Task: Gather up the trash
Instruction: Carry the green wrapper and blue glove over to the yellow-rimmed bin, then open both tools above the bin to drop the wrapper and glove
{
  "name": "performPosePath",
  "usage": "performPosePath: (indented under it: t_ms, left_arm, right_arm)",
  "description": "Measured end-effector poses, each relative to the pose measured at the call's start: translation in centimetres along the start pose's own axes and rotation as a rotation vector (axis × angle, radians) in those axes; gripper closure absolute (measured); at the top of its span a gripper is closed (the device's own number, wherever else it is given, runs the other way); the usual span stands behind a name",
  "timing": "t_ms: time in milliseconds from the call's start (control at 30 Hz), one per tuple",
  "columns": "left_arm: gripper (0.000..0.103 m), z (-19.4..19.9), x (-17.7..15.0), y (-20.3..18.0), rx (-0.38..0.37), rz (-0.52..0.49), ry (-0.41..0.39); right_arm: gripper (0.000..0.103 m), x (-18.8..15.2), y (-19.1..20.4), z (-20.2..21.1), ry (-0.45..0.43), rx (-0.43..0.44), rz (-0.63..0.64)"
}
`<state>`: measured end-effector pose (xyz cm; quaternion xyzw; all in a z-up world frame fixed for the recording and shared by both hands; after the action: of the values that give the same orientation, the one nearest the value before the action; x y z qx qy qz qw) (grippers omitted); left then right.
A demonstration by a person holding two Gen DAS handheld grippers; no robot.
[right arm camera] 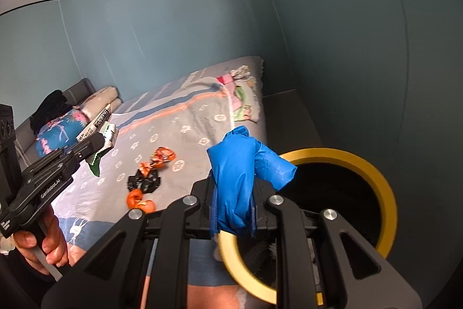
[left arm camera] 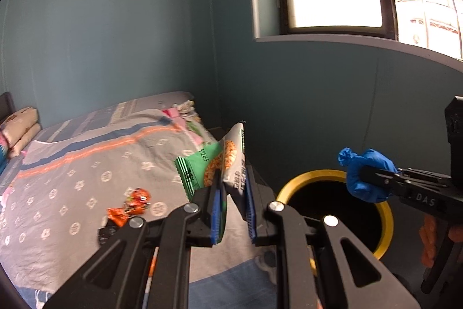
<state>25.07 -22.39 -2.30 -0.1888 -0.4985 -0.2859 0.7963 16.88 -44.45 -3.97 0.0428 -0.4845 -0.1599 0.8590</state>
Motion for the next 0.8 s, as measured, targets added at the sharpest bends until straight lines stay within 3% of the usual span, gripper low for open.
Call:
performPosePath:
  t_ms: [367,700,800]
  left_arm:
    - [0.089,-8.6,-1.4,-4.3,-0.117,0.060,0.116]
    - [0.088,-15.0,-4.4,-5.9,-0.126,0.110,0.225]
    - [0.081,-16.2,-5.4,-6.1,-0.149,0.129,0.264]
  right_arm:
    - [0.087,-0.8,-6.5,-2.5,0.057,-0.087,-0.076]
    - [0.087,-2.8,-9.6,-6.2,0.156,-0.092,-0.148]
    - [0.086,-3.3,-9.9,-6.6,0.176,-0.100,-0.153]
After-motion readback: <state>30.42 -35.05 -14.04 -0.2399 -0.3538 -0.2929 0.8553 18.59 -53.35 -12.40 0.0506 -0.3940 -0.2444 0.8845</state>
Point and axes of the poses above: each gripper's, at about its wrist camera, not at the fingertips, and z roughly against the way its jaws point, y to its left, x to its top, the point moved 5 cm from there along -z, roughly the way its jaws point, and after that the axes turned 10 degrees about -x, right-handed, at the moved point
